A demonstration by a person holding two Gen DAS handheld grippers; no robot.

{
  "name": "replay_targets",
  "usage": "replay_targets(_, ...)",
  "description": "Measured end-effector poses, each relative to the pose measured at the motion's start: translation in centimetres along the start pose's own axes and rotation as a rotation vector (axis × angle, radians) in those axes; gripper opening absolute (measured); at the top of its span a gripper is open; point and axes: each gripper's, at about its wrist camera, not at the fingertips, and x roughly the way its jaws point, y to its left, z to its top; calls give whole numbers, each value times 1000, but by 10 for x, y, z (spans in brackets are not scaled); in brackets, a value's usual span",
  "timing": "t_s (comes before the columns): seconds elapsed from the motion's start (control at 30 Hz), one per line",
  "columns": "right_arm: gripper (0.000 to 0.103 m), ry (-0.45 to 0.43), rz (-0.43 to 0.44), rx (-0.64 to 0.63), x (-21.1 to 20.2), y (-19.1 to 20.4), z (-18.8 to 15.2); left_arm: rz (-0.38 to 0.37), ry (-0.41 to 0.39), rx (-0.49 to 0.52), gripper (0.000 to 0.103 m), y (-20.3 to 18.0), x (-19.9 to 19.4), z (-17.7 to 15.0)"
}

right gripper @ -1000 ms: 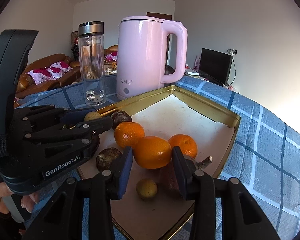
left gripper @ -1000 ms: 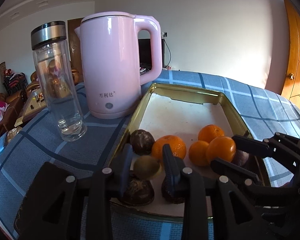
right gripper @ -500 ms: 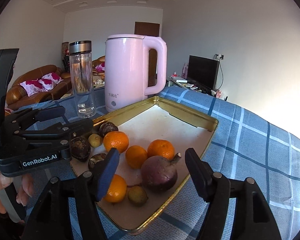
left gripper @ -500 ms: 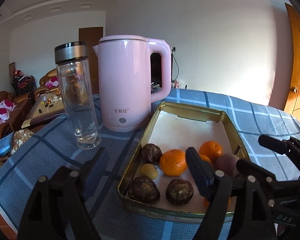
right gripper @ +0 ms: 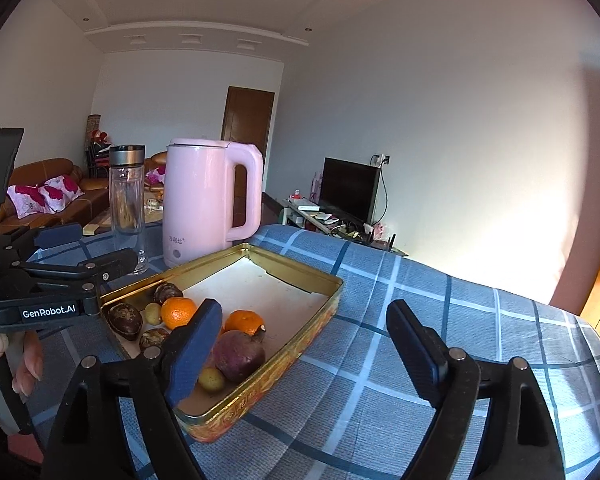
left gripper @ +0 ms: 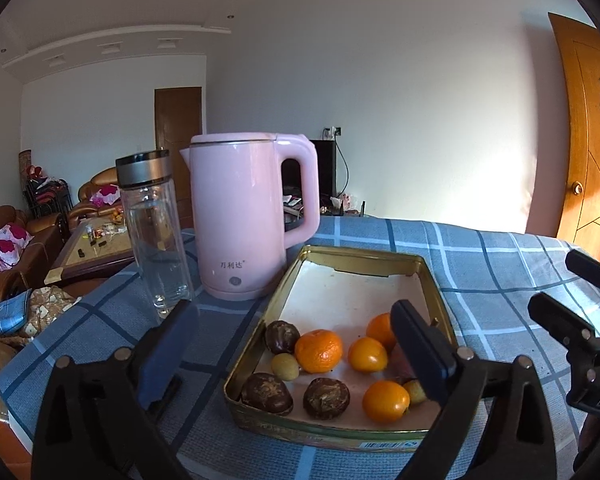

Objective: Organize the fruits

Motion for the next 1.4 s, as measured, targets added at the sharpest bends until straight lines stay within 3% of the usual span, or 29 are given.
replay_targets(0.87,90,-106,-75,36,-50,-25,-5,-11,-65,115,103,-54,-30,2)
replay_targets(1.4,90,-108,-72,37,-51,-23,-8,-14,-66,110,103,-59,-31,1)
